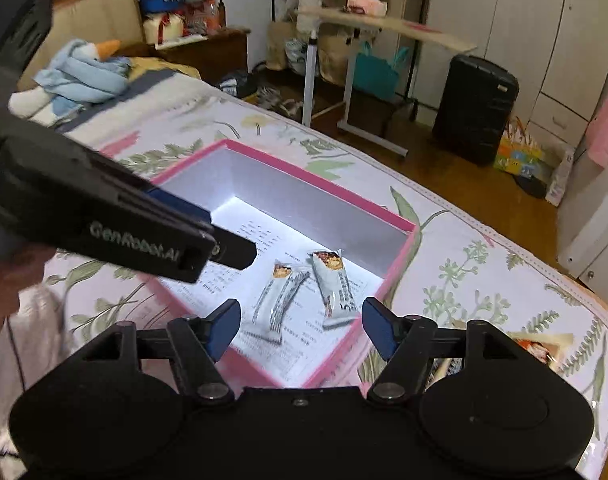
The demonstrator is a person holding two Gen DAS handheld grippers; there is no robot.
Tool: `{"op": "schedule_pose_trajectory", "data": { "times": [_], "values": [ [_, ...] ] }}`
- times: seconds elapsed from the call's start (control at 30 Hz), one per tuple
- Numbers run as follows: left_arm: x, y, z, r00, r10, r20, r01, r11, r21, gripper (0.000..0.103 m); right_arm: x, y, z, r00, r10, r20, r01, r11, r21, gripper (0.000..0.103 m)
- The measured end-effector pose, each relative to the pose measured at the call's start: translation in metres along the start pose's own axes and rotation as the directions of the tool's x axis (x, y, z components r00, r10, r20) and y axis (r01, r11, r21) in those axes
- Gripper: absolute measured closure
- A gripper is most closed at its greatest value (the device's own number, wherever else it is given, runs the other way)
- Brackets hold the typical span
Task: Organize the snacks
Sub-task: 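Move the left tool to the black NB cracker packet and grasp it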
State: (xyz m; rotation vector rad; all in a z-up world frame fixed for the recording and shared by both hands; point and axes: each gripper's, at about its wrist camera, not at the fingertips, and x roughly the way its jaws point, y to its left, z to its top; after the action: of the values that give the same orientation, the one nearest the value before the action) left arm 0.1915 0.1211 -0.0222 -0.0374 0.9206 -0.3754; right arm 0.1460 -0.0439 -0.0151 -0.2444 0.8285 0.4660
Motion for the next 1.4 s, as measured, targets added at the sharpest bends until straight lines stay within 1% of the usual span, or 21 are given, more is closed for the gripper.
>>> {"op": "schedule_pose_trajectory", "data": {
  "times": [0.07, 0.13, 0.17, 0.27, 0.37, 0.43, 0.53, 0.63, 0.7, 0.77, 0.83, 0.93, 1.0, 1.03, 1.1, 1.13, 1.17, 1.2, 1.27, 1.33, 1.4],
  "values": [
    [-0.011, -0.015, -0.003, 1.000, -0.003, 0.014, 0.003, 0.999, 0.050, 0.056, -0.018, -0.008, -0.012, 1.000, 0.006, 0.027, -0.007, 1.000, 0.030, 0.028],
    [-0.017, -0.030, -0.007, 1.000, 0.000, 0.025, -0.003, 0.996, 0.090, 0.055, -0.035, -0.021, -0.031, 0.998, 0.031, 0.054, -0.035, 0.995, 0.092, 0.025],
    [-0.019, -0.038, -0.010, 1.000, -0.005, 0.026, 0.002, 0.995, 0.104, 0.054, -0.042, -0.032, -0.045, 0.998, 0.041, 0.054, -0.048, 0.989, 0.139, 0.025],
    [-0.015, -0.055, -0.016, 0.999, -0.038, -0.002, 0.038, 0.990, 0.138, 0.050, -0.054, -0.055, -0.082, 0.999, 0.015, 0.047, -0.025, 0.974, 0.224, 0.025],
    [-0.005, -0.072, -0.024, 0.997, -0.063, -0.036, 0.068, 0.985, 0.157, 0.049, -0.073, -0.071, -0.120, 0.994, 0.008, 0.113, -0.037, 0.966, 0.256, 0.025],
    [0.008, -0.083, -0.031, 0.993, -0.084, -0.078, 0.096, 0.983, 0.158, 0.049, -0.079, -0.078, -0.138, 0.991, -0.004, 0.133, -0.032, 0.964, 0.265, 0.024],
    [0.027, -0.095, -0.045, 0.982, -0.125, -0.140, 0.144, 0.980, 0.135, 0.050, -0.075, -0.084, -0.160, 0.991, -0.046, 0.127, 0.012, 0.966, 0.258, 0.022],
    [0.047, -0.109, -0.063, 0.969, -0.153, -0.192, 0.176, 0.978, 0.109, 0.050, -0.059, -0.098, -0.177, 0.993, -0.090, 0.080, 0.064, 0.957, 0.283, 0.022],
    [0.062, -0.119, -0.074, 0.960, -0.169, -0.223, 0.194, 0.976, 0.097, 0.051, -0.045, -0.111, -0.187, 0.990, -0.135, 0.038, 0.116, 0.938, 0.327, 0.021],
    [0.076, -0.130, -0.087, 0.955, -0.184, -0.235, 0.209, 0.974, 0.087, 0.052, -0.040, -0.121, -0.201, 0.986, -0.167, 0.020, 0.149, 0.922, 0.358, 0.021],
    [0.089, -0.139, -0.100, 0.957, -0.179, -0.230, 0.200, 0.977, 0.073, 0.053, -0.033, -0.132, -0.211, 0.983, -0.183, 0.016, 0.163, 0.909, 0.385, 0.021],
    [0.111, -0.146, -0.113, 0.943, -0.201, -0.264, 0.218, 0.975, 0.035, 0.053, -0.025, -0.143, -0.221, 0.983, -0.186, 0.000, 0.169, 0.896, 0.410, 0.021],
    [0.122, -0.148, -0.117, 0.936, -0.227, -0.271, 0.234, 0.972, -0.006, 0.053, -0.019, -0.149, -0.227, 0.983, -0.181, -0.015, 0.170, 0.890, 0.422, 0.023],
    [0.127, -0.149, -0.120, 0.932, -0.235, -0.276, 0.237, 0.971, -0.027, 0.053, -0.017, -0.150, -0.230, 0.984, -0.175, -0.020, 0.167, 0.889, 0.427, 0.024],
    [0.134, -0.149, -0.124, 0.925, -0.260, -0.278, 0.253, 0.965, -0.064, 0.054, -0.016, -0.151, -0.234, 0.987, -0.158, -0.027, 0.154, 0.883, 0.443, 0.037],
    [0.136, -0.150, -0.125, 0.922, -0.270, -0.276, 0.257, 0.963, -0.081, 0.053, -0.018, -0.150, -0.236, 0.987, -0.158, -0.025, 0.152, 0.882, 0.446, 0.041],
    [0.139, -0.151, -0.126, 0.920, -0.278, -0.275, 0.262, 0.960, -0.094, 0.054, -0.018, -0.150, -0.238, 0.990, -0.136, -0.040, 0.140, 0.881, 0.452, 0.055],
    [0.142, -0.153, -0.127, 0.919, -0.284, -0.275, 0.267, 0.959, -0.099, 0.053, -0.017, -0.151, -0.241, 0.994, -0.095, -0.053, 0.109, 0.878, 0.467, 0.064],
    [0.147, -0.157, -0.129, 0.918, -0.277, -0.285, 0.260, 0.961, -0.100, 0.053, -0.018, -0.154, -0.248, 0.998, -0.042, -0.045, 0.059, 0.854, 0.517, 0.067],
    [0.148, -0.159, -0.132, 0.924, -0.258, -0.282, 0.242, 0.966, -0.089, 0.053, -0.019, -0.155, -0.255, 0.998, -0.030, -0.057, 0.056, 0.843, 0.535, 0.068],
    [0.147, -0.161, -0.134, 0.932, -0.241, -0.270, 0.232, 0.970, -0.066, 0.053, -0.020, -0.154, -0.260, 0.998, -0.028, -0.049, 0.051, 0.835, 0.547, 0.068]
  ]
}}
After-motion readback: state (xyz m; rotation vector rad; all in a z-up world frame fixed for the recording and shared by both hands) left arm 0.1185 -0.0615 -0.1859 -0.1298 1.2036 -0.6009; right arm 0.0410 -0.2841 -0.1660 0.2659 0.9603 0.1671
